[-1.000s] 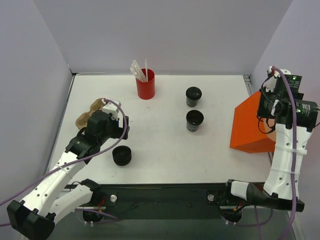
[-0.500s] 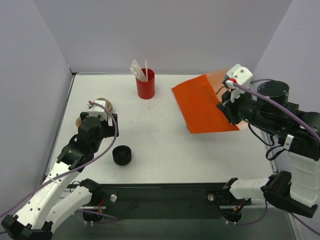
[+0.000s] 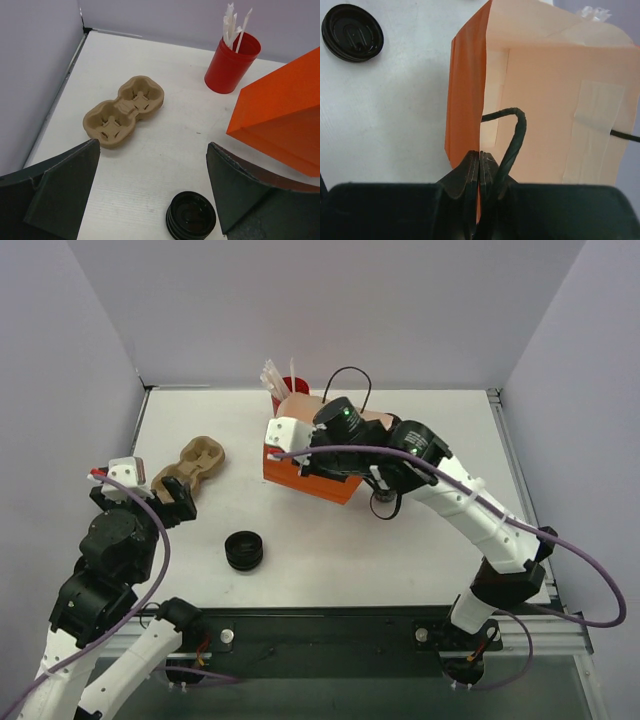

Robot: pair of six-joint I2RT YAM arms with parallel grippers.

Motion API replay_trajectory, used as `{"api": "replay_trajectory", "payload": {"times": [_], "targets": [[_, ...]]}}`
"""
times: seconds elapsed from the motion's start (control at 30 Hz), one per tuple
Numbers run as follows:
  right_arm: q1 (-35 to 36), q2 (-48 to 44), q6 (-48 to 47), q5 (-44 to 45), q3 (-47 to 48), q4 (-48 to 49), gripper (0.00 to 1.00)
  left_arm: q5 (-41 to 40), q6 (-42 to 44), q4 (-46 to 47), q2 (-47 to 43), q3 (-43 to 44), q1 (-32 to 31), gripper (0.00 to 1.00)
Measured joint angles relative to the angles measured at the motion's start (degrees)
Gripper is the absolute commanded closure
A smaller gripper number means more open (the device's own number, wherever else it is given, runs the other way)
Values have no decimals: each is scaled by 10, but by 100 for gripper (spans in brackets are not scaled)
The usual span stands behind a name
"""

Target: Pack the takeout coffee

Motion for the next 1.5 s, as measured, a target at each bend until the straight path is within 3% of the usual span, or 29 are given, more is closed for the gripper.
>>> {"api": "replay_trajectory", "payload": {"times": [0.4, 0.87, 0.9, 0.93, 0.97, 1.0, 1.1, 1.13, 1.33, 1.5], "targets": [[-5, 13, -113, -117, -164, 42, 100, 7, -40, -59, 6, -42, 0, 3], [-19, 12, -94, -87, -184, 61, 100, 15, -56, -60, 33, -61, 0, 3], [-21, 8, -92, -86, -190, 64, 98, 16, -59, -60, 35, -63, 0, 3], [-23, 5, -91, -86, -195, 66, 85, 17, -61, -60, 37, -65, 0, 3], [-24, 1, -90, -85, -200, 69, 78, 19, -62, -60, 39, -66, 0, 3], [-24, -3, -87, -85, -202, 70, 63, 21, -64, -60, 42, -66, 0, 3], [-24, -11, -75, -90, -203, 69, 43, 21, -76, -60, 51, -66, 0, 4], [-24, -14, -70, -95, -202, 69, 31, 18, -84, -60, 57, -66, 0, 5], [-24, -24, -25, -118, -164, 74, 27, -10, -134, -87, 125, -20, 1, 9], [-23, -112, 48, -133, -203, 125, 26, -21, -152, -92, 211, 59, 35, 16]]}}
